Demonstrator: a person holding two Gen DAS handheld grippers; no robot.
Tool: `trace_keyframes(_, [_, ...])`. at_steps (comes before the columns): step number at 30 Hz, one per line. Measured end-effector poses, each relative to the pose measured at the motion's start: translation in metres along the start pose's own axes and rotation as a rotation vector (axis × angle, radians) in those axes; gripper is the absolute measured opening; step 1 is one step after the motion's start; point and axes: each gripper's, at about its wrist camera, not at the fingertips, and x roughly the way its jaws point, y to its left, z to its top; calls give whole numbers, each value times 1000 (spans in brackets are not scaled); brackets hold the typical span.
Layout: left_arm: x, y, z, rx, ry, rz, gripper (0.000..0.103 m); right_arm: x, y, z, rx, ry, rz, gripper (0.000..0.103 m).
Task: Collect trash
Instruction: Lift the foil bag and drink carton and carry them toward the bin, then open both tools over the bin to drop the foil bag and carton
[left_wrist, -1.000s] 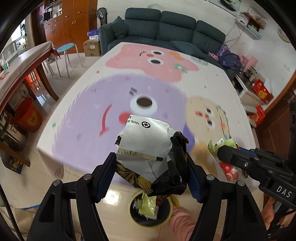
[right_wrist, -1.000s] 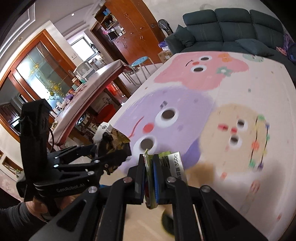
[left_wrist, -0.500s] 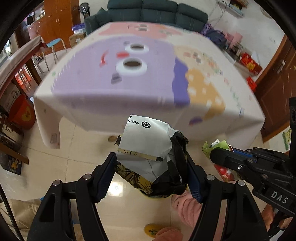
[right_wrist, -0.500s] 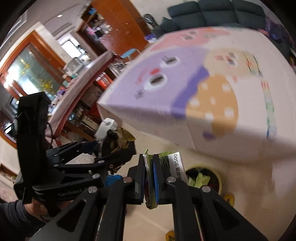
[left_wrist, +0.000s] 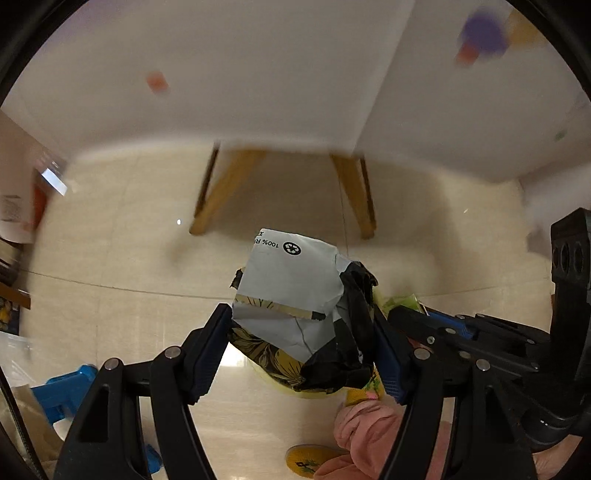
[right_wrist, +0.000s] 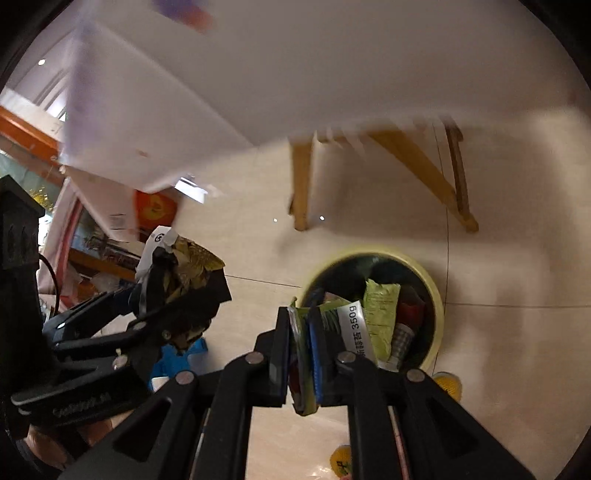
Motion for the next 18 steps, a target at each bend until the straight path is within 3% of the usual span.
trace_keyframes(3, [39,4,-3,7,48,19,71,28,-13,1,14,14,-27,13])
trace_keyframes(7, [69,13,-5,-6,110,38,73,58,-34,0,50,74,-58,37])
trace_keyframes(9, [76,17,-6,-9,133,32,73,64,-41,-2,53,82,-67,43])
trace_keyframes(18, [80,0,-6,51,131,39,74,58,-42,-1,12,58,-82,43])
